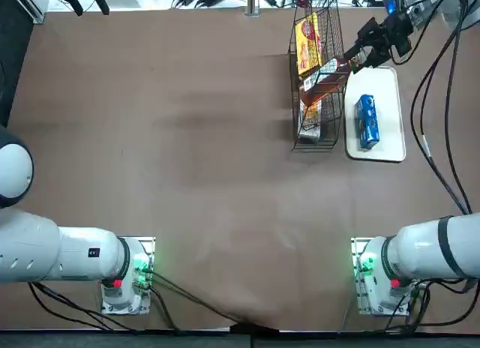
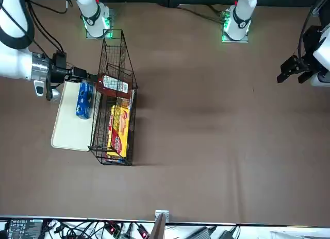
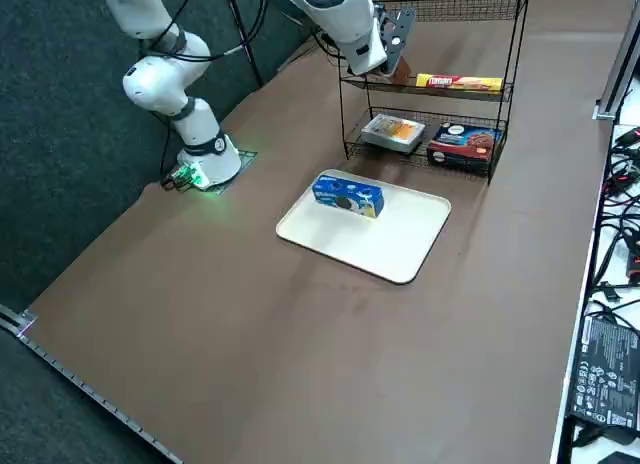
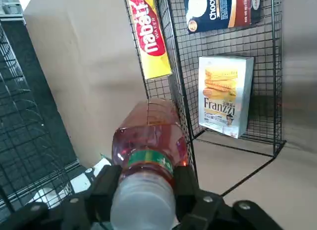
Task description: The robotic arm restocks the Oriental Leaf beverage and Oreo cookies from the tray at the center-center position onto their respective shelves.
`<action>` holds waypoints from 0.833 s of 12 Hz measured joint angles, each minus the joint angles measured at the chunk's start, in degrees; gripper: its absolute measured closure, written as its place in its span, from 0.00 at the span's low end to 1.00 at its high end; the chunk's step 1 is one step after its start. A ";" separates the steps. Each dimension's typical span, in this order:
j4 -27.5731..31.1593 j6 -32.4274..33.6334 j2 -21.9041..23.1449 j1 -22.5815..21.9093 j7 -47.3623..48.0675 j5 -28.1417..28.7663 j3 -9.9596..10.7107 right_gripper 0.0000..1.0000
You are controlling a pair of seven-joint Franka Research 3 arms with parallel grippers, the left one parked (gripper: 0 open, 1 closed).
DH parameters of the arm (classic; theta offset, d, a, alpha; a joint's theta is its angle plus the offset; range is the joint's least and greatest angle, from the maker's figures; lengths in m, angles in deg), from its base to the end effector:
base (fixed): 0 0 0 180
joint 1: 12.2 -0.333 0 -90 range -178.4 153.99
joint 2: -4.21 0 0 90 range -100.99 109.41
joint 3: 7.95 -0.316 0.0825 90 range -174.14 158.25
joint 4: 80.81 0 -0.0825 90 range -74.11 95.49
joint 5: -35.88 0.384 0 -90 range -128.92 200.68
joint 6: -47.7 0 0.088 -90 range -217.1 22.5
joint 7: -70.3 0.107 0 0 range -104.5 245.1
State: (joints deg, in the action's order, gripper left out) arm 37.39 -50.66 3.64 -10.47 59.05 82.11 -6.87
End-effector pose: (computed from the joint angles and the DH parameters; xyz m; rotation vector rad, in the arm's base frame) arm 0.5236 0.0416 0.4298 -2.3187 0.1476 0.2954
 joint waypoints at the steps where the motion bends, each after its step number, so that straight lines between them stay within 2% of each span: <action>1: 0.12 -0.19 0.00 -0.16 0.03 0.04 -0.05 0.40; 2: 0.14 -0.21 0.10 -0.28 0.07 0.32 -0.05 0.20; 4: 0.10 -0.25 0.41 -0.24 0.10 0.38 0.02 0.00; 10: -0.90 -0.22 0.95 1.50 0.08 -1.70 0.88 0.00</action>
State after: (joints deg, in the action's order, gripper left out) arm 36.49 -50.88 4.59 -8.96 59.13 80.41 -5.99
